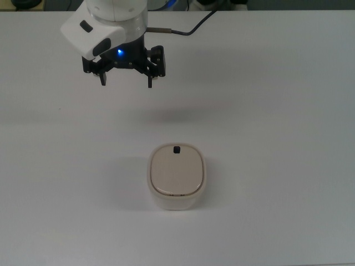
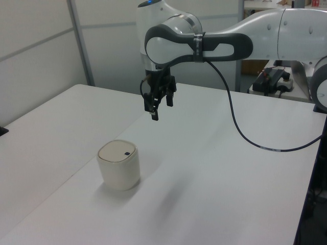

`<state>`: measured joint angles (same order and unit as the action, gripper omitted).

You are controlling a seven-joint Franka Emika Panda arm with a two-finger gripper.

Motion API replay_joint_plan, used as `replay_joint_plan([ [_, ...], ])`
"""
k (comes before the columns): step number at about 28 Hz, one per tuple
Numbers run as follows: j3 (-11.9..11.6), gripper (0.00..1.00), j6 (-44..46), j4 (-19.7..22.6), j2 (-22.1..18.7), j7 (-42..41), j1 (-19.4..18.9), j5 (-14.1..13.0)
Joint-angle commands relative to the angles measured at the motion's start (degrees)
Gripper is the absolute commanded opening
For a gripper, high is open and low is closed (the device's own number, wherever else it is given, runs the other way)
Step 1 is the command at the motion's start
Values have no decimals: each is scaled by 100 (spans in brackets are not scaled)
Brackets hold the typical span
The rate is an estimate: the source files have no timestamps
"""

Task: Open the trash can
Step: 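Move the gripper down toward the dark tab on the trash can lid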

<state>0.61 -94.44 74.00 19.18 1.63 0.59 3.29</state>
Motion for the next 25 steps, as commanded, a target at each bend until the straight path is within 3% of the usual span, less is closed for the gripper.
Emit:
replay_joint_plan([
  [1,-17,100,-101,-8,-99,109,-76,-83],
  [15,-8,99,-452,0,-20,337,-243,-109],
  [25,-8,66,-1234,35,392,504,-463,-83],
])
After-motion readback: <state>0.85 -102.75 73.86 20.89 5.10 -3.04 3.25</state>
